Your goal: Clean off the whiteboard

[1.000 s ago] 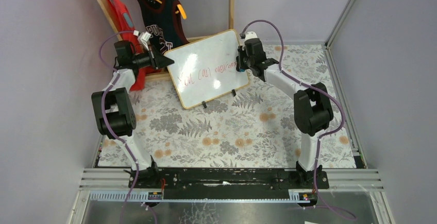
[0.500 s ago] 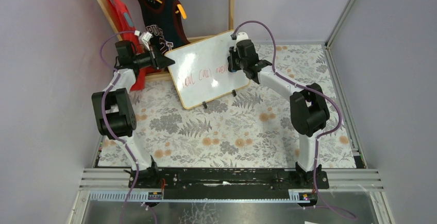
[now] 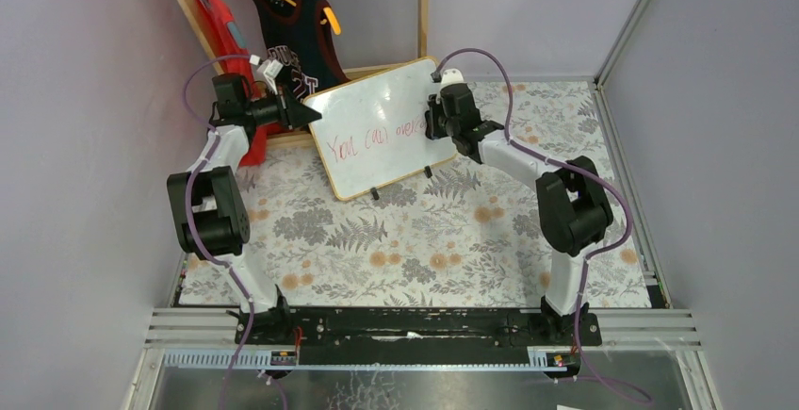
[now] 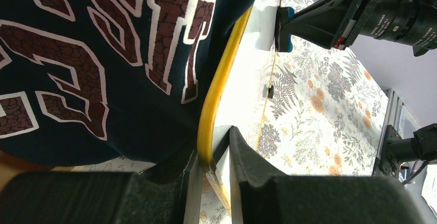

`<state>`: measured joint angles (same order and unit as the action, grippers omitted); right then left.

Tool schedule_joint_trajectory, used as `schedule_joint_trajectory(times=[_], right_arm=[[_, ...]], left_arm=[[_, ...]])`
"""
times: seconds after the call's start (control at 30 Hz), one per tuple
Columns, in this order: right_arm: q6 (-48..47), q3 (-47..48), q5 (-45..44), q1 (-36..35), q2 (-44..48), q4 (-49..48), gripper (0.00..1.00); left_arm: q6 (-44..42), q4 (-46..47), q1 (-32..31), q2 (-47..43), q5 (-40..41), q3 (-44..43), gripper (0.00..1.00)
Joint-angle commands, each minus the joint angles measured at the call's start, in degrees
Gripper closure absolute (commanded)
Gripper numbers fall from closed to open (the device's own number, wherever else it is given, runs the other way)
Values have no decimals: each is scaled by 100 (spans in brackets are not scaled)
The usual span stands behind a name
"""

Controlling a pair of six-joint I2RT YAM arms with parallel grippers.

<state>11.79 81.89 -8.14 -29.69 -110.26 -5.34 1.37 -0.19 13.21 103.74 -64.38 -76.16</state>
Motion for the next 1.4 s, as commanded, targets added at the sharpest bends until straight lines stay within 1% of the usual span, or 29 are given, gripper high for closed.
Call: schedule_joint_trajectory(times=[0.0, 0.07, 0.27, 0.5, 0.73, 0.97, 1.37], right_arm=[[-95, -284, -397, 188, 190, 28, 100], [-104, -356, -403, 198, 245, 5, 100], [-14, -246, 9, 57, 146, 10, 100], [14, 213, 104, -582, -169, 72, 100], [-5, 429, 58, -941, -295, 118, 100], [-263, 403, -476, -843, -309, 210, 100], [-270, 139, -484, -44, -112, 162, 100]], left_arm=[[-935, -298, -46, 77, 944, 125, 100], [-953, -298, -45, 70, 937, 140, 100], [-937, -304, -51, 87, 910, 154, 100], [-908, -298, -78, 84, 910, 131, 100], [-894, -303, -119, 79, 910, 147, 100], [-903, -302, -119, 68, 931, 154, 100], [-927, -300, -118, 34, 917, 178, 100]])
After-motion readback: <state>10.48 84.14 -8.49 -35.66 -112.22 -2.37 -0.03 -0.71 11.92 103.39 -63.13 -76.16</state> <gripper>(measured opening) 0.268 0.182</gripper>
